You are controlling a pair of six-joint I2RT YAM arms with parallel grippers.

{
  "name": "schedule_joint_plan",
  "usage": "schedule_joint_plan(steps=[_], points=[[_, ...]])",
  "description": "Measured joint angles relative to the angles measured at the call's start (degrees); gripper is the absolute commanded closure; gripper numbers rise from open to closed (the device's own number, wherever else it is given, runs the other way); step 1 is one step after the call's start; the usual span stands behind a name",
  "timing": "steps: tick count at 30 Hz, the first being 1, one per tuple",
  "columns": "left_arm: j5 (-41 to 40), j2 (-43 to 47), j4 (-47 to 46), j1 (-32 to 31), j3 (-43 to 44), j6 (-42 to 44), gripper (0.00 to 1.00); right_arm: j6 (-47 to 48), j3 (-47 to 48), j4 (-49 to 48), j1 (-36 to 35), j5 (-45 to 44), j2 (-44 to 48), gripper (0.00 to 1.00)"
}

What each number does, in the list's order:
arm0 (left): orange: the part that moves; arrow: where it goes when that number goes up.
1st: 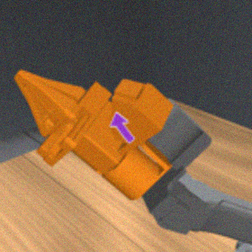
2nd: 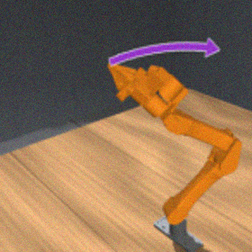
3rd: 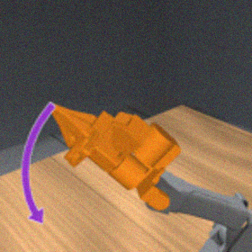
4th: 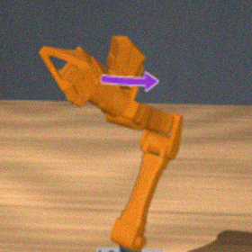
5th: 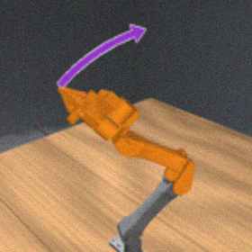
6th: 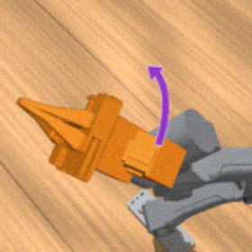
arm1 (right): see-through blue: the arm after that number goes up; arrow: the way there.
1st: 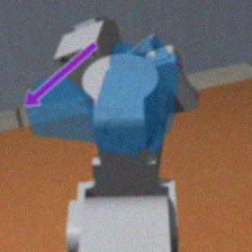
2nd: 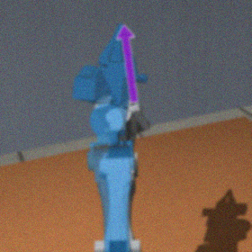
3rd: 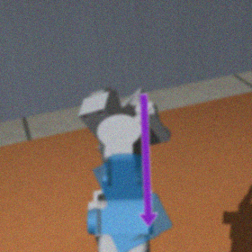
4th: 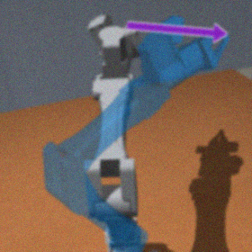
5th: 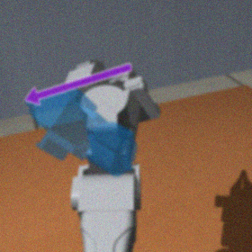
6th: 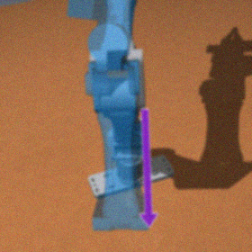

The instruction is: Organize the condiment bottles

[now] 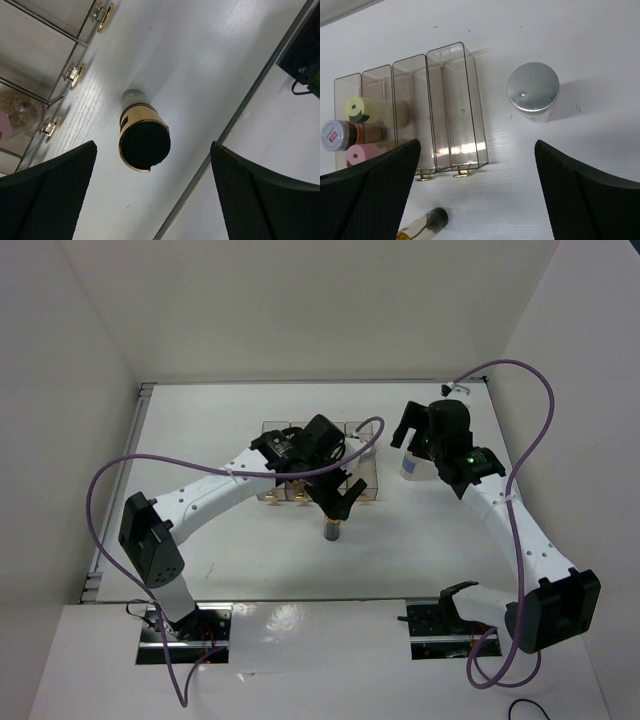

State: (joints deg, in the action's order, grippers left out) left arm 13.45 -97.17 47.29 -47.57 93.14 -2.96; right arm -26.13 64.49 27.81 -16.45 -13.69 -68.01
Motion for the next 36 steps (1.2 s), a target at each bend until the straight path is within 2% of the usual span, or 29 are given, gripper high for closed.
schedule_joint_plan(steps=[9, 16, 22, 23, 24, 28, 36], points=[[-8.6, -4.1, -0.3, -1.8, -0.6, -0.7, 0.0, 0.0, -0.4, -0.1, 1.7, 0.5, 0.0, 0.01], [-10.6, -5.9, -1.1, -1.7, -0.6, -2.1, 0.06, 0.0, -2.4, -0.2, 4.2, 1.7, 0.7, 0.01], [-10.1, -6.9, -1.1, -1.7, -0.6, -2.3, 0.17, 0.2, -3.1, -0.4, 6.1, 2.9, 1.7, 0.01], [-10.0, -6.9, -1.1, -1.7, -0.6, -2.4, 0.19, 0.2, -3.1, -0.4, 6.3, 3.0, 1.8, 0.01], [-9.9, -6.9, -1.1, -1.7, -0.6, -2.6, 0.3, 0.2, -3.1, -0.4, 6.4, 3.0, 1.9, 0.01], [-9.5, -6.9, -1.1, -1.7, -0.6, -3.4, 0.49, 0.3, -3.1, -0.7, 6.8, 3.7, 1.9, 0.01], [-8.1, -6.9, 0.0, -1.7, 0.0, -3.3, 0.65, 0.6, -3.1, -1.1, 7.6, 4.5, 1.9, 0.01]])
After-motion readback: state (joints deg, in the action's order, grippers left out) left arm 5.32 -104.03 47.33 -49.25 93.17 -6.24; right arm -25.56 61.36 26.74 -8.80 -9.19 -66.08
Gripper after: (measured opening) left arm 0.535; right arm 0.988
